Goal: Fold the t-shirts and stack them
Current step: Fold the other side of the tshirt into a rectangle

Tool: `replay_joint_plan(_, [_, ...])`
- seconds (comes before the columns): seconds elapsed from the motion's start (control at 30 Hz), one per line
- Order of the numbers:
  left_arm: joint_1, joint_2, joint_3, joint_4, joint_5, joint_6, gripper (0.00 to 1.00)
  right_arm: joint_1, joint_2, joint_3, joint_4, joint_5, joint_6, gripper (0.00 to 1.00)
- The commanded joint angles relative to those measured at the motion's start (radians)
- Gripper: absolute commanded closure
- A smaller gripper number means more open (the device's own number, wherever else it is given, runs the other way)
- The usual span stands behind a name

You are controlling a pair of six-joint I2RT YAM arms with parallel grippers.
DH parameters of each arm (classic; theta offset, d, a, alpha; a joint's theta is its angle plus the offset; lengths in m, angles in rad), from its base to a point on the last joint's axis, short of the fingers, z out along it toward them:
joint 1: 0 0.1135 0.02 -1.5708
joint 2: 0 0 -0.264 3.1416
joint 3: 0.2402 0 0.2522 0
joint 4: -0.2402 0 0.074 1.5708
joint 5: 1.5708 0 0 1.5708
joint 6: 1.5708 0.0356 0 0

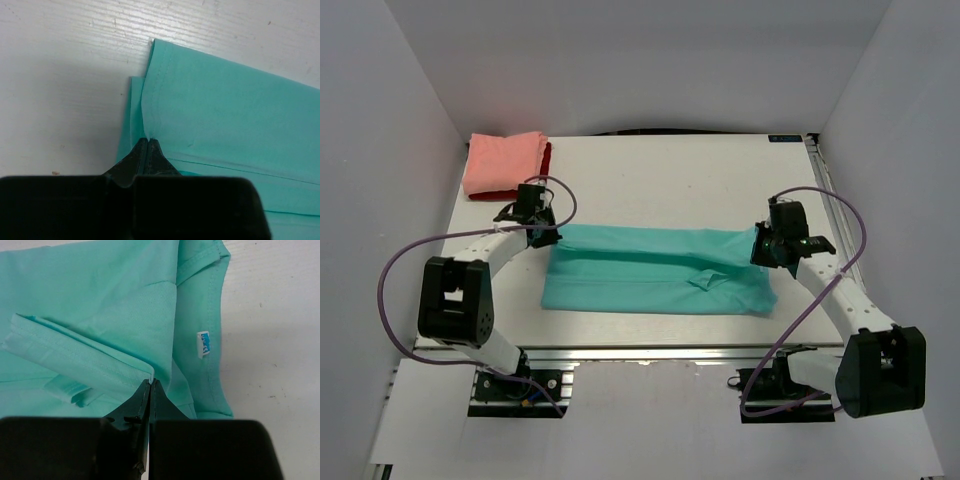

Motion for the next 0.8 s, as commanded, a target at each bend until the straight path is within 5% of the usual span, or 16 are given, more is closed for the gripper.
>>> replay_joint_plan(0.0, [-0.005,-0.062,-0.017,0.011,0.011,0.003,1.0,0.002,-0.027,-0.007,-0.005,0.008,0.014,1.0])
replay_joint_plan(0.77, [-0.02,-0.093,-0.095,-0.008,-0.008,-0.015,1.0,0.019,-0.03,-0.074,-0.039,-0.006,0.024,1.0])
